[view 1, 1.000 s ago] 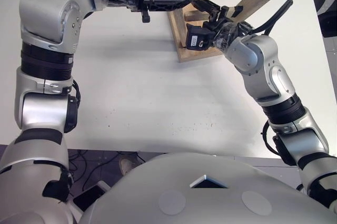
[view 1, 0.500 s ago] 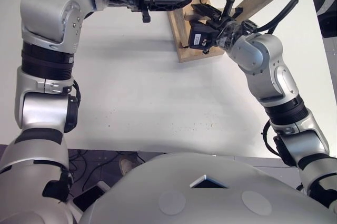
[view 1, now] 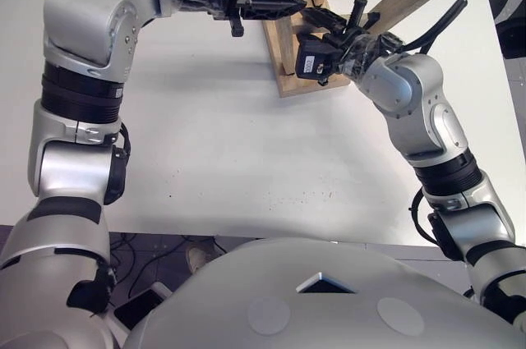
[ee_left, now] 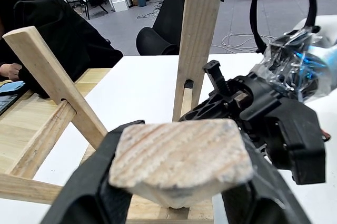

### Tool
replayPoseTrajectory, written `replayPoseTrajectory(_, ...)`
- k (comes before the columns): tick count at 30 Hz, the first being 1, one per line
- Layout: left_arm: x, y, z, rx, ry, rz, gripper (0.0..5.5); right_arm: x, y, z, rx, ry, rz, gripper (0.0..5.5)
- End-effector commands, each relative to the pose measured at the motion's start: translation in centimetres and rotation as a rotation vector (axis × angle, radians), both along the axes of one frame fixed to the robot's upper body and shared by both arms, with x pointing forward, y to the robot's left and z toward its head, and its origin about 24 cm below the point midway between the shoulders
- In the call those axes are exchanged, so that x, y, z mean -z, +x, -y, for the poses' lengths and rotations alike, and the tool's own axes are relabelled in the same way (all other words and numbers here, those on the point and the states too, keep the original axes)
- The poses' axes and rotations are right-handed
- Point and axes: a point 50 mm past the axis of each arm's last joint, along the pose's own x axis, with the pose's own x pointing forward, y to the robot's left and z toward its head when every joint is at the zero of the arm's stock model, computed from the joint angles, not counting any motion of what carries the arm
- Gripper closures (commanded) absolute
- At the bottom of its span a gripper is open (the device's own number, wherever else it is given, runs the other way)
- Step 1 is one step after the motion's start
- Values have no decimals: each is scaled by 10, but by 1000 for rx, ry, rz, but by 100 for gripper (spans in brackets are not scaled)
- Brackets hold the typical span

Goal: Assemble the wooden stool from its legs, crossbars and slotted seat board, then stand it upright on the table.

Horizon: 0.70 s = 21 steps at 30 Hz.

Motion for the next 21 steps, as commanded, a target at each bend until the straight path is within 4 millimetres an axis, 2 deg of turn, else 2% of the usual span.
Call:
replayPoseTrajectory(1, 65, -12, 5, -27, 117, -263, 349, 13, -6, 3, -38, -68, -59, 420)
replayPoseTrajectory(6, 62, -14, 7, -18, 99, -267, 349, 19, -9, 6, -58, -134, -78, 421)
replayPoseTrajectory(12, 65, -16, 10, -8, 104, -266, 349, 20, -10, 1, -52, -94, -95, 421)
replayPoseTrajectory(15, 67, -17, 10, 2, 113, -253, 349, 19, -10, 1, -49, -77, -95, 364)
replayPoseTrajectory(16, 66, -17, 10, 1, 112, -251, 312, 18, -10, 1, -48, -73, -93, 343)
replayPoseTrajectory(19, 65, -16, 8, -17, 110, -240, 274, 14, -9, 2, -36, -57, -89, 296)
replayPoseTrajectory(21, 63, -14, 5, -39, 111, -222, 239, 10, -8, 3, -23, -45, -91, 289)
